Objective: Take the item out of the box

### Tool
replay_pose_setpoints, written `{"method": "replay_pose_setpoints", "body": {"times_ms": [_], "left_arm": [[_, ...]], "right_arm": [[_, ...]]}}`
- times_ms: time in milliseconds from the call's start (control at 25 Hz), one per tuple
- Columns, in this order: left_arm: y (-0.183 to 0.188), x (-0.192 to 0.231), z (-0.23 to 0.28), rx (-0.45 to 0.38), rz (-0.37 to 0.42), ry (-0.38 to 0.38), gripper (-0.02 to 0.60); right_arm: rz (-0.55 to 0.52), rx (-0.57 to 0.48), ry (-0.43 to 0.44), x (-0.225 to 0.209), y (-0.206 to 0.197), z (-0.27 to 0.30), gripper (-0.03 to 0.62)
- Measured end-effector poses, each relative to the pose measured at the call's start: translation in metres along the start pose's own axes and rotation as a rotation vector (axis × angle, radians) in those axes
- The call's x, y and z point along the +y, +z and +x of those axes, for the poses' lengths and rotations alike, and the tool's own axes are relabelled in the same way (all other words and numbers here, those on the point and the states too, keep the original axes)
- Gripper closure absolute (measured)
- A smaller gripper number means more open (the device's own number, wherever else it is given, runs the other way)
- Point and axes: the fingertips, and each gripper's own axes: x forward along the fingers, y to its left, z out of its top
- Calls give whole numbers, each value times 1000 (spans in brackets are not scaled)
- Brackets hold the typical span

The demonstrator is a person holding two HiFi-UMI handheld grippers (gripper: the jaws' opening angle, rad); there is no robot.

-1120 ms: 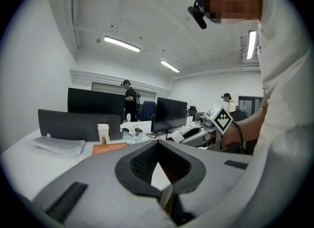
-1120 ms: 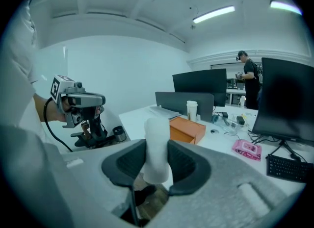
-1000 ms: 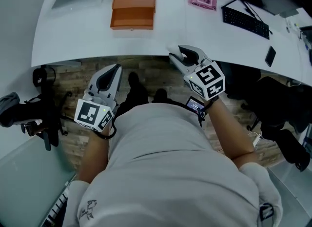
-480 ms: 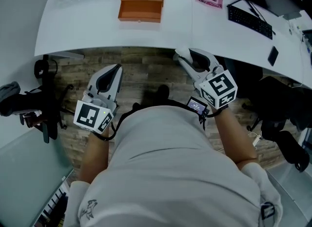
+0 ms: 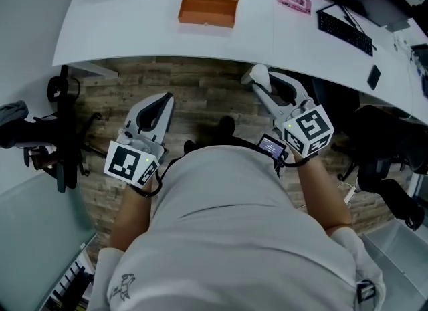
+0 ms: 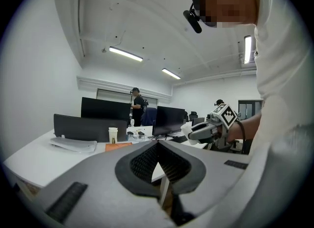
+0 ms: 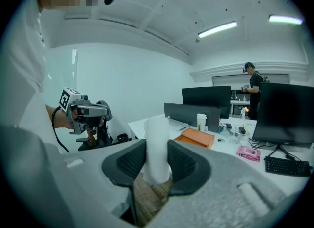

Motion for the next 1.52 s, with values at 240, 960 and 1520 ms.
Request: {"method": "replay_pose_setpoints", "body": {"times_ms": [240,960,1520], "left_arm": [[1,-2,-43,-19,5,-27,583],[-8,2,-156,-55,7,-95,583],[-1,-8,-221,-85,12,-135,583]], "right_arm": [[-13,-30,-15,47,11,-9,461],[-32,-50,-70,175,18,-20,461],[-30,-113,-89,255,34,-37,465]]}}
